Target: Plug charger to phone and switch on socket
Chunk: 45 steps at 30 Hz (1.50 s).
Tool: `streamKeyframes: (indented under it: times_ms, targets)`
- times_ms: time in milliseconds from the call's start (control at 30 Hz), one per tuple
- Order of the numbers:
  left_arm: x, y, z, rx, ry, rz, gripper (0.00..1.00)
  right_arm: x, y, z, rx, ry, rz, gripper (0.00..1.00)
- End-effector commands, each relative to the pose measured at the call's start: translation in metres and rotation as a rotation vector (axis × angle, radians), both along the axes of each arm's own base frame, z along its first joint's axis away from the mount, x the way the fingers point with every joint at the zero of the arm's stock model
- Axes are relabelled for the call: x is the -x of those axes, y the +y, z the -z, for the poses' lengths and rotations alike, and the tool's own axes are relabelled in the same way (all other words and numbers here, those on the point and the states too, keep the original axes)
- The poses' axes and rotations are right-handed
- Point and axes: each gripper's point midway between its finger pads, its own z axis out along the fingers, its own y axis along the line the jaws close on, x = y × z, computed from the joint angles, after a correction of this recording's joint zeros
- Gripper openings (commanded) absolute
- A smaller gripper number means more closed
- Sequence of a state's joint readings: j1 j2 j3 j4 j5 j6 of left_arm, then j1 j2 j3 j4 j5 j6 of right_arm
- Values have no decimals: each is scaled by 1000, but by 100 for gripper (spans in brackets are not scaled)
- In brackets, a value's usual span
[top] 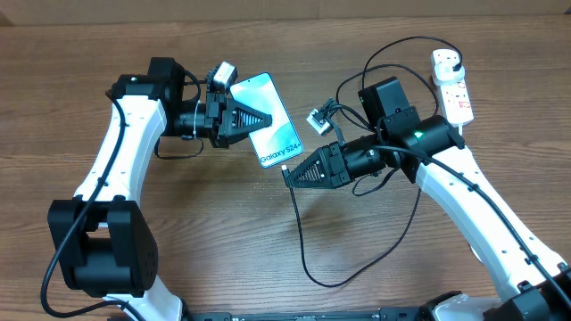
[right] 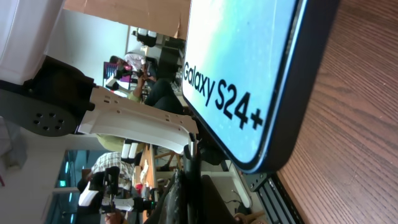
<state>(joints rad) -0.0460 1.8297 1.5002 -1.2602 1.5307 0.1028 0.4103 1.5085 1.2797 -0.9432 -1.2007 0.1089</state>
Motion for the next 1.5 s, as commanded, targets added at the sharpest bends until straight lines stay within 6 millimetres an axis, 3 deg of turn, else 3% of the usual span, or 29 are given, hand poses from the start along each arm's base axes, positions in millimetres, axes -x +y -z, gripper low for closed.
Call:
streamKeyframes:
  times_ms: [0,733,933,1467]
  targets:
    - [3,0,-27,55,-55,1,4,0,0,2,-6,-10,-8,4]
    - [3,0,-27,55,-56,1,4,-5,2,14,11,39,-4,4]
    - [3,0,-27,55,-57,1,4,-2,5,4,-44,40,-28,4]
    - [2,0,-27,55,-60,1,4,-2,1,3,-46,65,-21,4]
